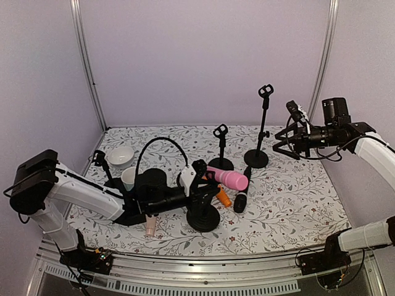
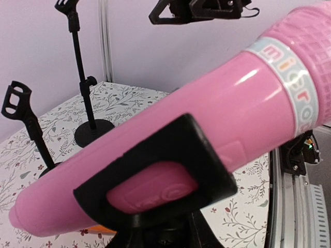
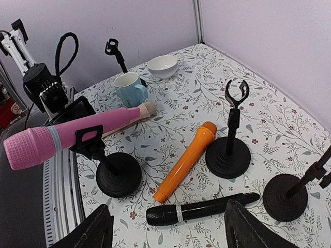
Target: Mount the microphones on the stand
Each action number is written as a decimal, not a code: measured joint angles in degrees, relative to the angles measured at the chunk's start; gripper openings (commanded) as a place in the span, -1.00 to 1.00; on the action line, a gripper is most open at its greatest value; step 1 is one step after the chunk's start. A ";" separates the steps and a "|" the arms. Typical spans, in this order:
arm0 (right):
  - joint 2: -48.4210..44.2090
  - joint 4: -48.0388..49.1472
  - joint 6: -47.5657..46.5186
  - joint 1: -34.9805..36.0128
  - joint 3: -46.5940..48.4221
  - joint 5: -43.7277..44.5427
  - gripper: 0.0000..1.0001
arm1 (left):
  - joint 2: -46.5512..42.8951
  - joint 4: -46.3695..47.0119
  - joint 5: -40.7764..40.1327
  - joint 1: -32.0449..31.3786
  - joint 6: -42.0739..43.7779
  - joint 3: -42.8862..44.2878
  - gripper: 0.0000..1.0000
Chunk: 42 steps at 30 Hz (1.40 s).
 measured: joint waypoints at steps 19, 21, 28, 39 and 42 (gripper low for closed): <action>13.49 -6.01 -1.29 23.32 19.69 7.98 0.58 | 8.90 20.57 -12.76 2.23 -1.51 -6.08 -0.33; 13.92 -6.51 -1.20 25.49 19.71 8.76 0.60 | 8.96 20.65 -14.08 2.25 -1.86 -6.08 -0.20; 14.03 -7.10 -1.05 28.13 19.71 11.32 0.66 | 8.07 18.73 -18.62 1.42 -4.42 -6.10 0.19; 8.04 -4.83 -1.42 28.09 12.37 13.25 0.70 | -0.63 -3.89 -25.42 -3.48 -11.28 -5.16 0.18; 6.32 -3.08 -2.01 28.09 9.29 12.81 0.70 | -4.81 -10.62 -27.65 -5.81 -13.29 -6.23 0.14</action>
